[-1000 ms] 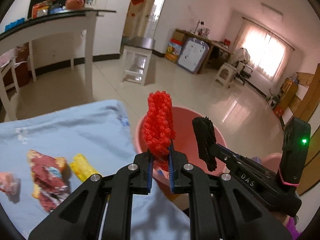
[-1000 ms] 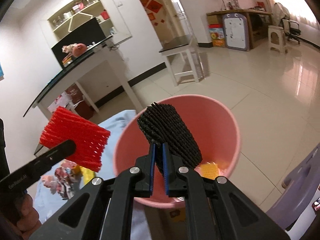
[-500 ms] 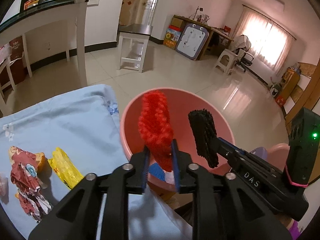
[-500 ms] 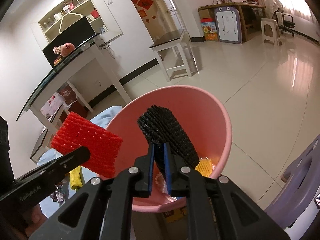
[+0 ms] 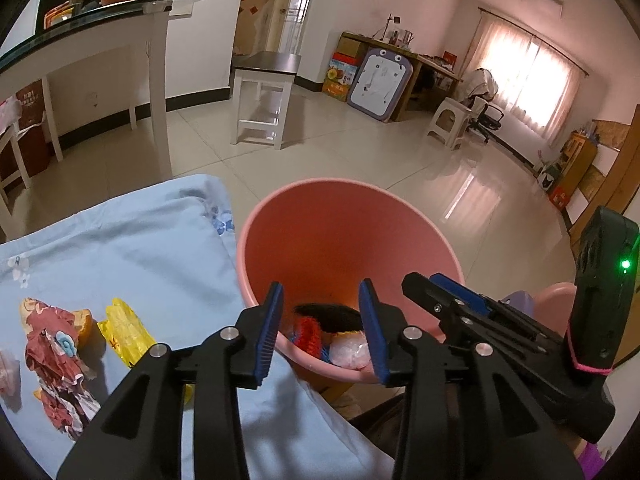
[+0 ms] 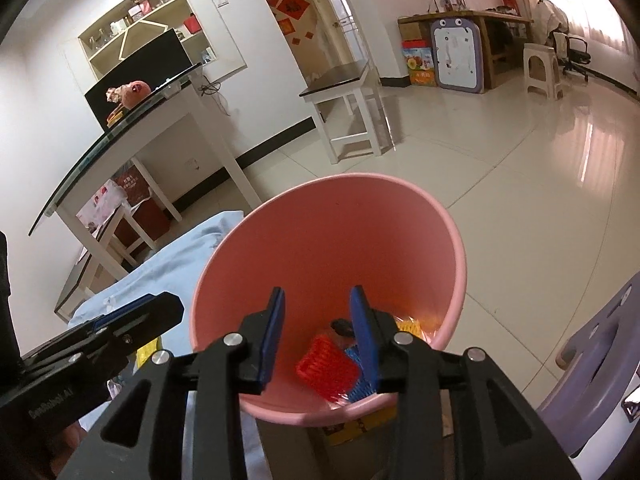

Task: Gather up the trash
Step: 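Carry both items over the pink bucket and open both tools to drop them, then move both open tools back over the remaining trash on the table, then grasp the orange-and-white plastic bag with the left tool while the right tool grasps the yellow bag, then carry both bags over the pink bucket and open both tools to drop them, then move both open tools back over the wrapper and paper on the table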

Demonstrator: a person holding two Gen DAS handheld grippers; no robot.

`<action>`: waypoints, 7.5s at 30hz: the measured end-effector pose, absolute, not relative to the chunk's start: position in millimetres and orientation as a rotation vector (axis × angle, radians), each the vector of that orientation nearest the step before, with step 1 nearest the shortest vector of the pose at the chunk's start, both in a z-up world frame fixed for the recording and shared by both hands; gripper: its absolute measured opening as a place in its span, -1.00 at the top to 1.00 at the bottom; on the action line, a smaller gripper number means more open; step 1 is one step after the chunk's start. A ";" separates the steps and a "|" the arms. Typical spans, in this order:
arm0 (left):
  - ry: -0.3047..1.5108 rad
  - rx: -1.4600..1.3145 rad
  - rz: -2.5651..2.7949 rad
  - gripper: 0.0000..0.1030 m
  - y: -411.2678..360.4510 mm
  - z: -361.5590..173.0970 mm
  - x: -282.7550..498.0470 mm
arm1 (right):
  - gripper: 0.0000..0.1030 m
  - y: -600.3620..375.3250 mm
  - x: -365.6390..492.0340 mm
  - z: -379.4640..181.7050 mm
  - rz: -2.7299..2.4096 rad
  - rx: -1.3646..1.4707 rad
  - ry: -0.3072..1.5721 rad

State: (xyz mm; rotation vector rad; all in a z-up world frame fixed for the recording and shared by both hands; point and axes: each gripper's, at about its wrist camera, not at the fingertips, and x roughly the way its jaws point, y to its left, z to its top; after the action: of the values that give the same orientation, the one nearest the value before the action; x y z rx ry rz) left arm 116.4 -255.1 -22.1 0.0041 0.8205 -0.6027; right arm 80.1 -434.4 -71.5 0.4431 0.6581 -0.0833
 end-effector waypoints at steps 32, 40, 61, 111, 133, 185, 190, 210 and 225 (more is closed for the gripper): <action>0.689 -0.013 -0.250 0.23 -68.5 4.3 63.9 | 0.21 -298.7 48.5 -44.4 0.158 0.307 0.679; 0.768 -0.066 -0.104 0.23 -13.2 -22.1 55.1 | 0.19 -261.8 44.0 -52.6 0.238 0.276 0.725; 0.800 -0.225 -0.012 0.23 56.3 -41.9 80.9 | -0.30 -210.3 41.2 -62.1 0.346 0.151 0.809; 0.725 -0.213 -0.086 0.64 60.6 -34.9 89.9 | 0.92 -247.5 127.4 -83.7 0.245 0.149 0.915; 0.743 -0.119 -0.045 0.86 48.7 -60.8 110.2 | 0.23 -240.7 110.2 -78.2 0.294 0.155 0.918; 0.680 0.020 -0.618 0.87 -218.5 7.4 109.3 | 0.89 -444.3 65.2 -43.5 -0.119 0.350 0.696; 0.733 0.044 -0.648 0.87 -242.5 -6.6 122.2 | 0.87 -451.3 70.6 -53.6 -0.131 0.351 0.719; 0.799 -0.039 -0.633 0.45 -234.4 -18.3 137.1 | 0.41 -450.0 72.3 -58.9 -0.131 0.368 0.723; 0.707 -0.027 -0.503 0.45 -169.9 3.7 98.7 | 0.37 -386.0 54.5 -31.8 0.018 0.334 0.681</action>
State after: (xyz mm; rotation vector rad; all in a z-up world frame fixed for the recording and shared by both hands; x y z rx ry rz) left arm 98.7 -169.9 3.7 -0.0271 0.7073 -0.5028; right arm 54.5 -386.0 -31.8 0.3342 0.6815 0.0182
